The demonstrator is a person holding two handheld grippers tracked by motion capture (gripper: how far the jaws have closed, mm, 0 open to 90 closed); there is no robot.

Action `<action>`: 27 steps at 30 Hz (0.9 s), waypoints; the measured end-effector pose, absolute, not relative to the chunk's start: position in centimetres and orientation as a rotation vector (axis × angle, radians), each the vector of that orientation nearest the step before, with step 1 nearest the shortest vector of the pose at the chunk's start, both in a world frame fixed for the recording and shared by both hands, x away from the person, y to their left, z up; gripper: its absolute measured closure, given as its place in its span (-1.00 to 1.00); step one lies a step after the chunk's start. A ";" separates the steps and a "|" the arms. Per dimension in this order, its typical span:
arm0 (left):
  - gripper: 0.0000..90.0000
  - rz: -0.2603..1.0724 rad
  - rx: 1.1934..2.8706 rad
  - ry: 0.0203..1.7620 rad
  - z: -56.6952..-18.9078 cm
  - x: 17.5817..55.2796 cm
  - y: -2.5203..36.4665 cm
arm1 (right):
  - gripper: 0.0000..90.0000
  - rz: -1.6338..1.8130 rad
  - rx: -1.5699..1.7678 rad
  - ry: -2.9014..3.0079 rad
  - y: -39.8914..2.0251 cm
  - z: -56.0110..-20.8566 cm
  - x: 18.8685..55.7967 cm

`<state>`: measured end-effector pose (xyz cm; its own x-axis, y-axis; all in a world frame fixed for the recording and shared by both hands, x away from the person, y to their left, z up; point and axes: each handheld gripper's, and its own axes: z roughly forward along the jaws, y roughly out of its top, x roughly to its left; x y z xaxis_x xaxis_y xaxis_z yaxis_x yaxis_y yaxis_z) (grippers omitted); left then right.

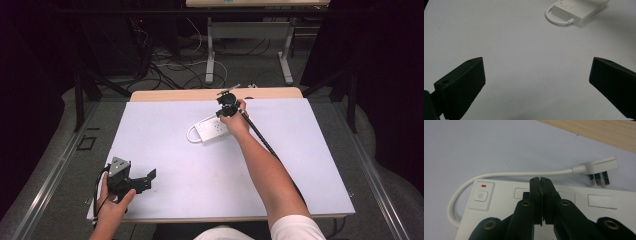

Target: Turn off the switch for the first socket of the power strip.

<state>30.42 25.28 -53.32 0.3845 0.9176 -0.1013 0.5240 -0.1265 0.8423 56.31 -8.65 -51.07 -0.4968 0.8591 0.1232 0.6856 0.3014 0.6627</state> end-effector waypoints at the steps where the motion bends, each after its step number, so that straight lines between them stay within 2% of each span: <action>1: -0.99 0.567 1.791 1.261 -53.3 30.4 25.4 | 1.00 0.985 1.413 2.312 -8.5 -51.1 56.3; 27: -0.99 0.572 1.784 1.259 -53.3 30.4 25.4 | 1.00 1.000 1.402 2.278 -8.1 -53.0 56.3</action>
<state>30.41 25.39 -53.34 0.3864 0.9164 -0.1042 0.5243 -0.1253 0.8423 56.31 -8.06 -52.96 -0.4872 0.8660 0.1124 0.6688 0.2873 0.6856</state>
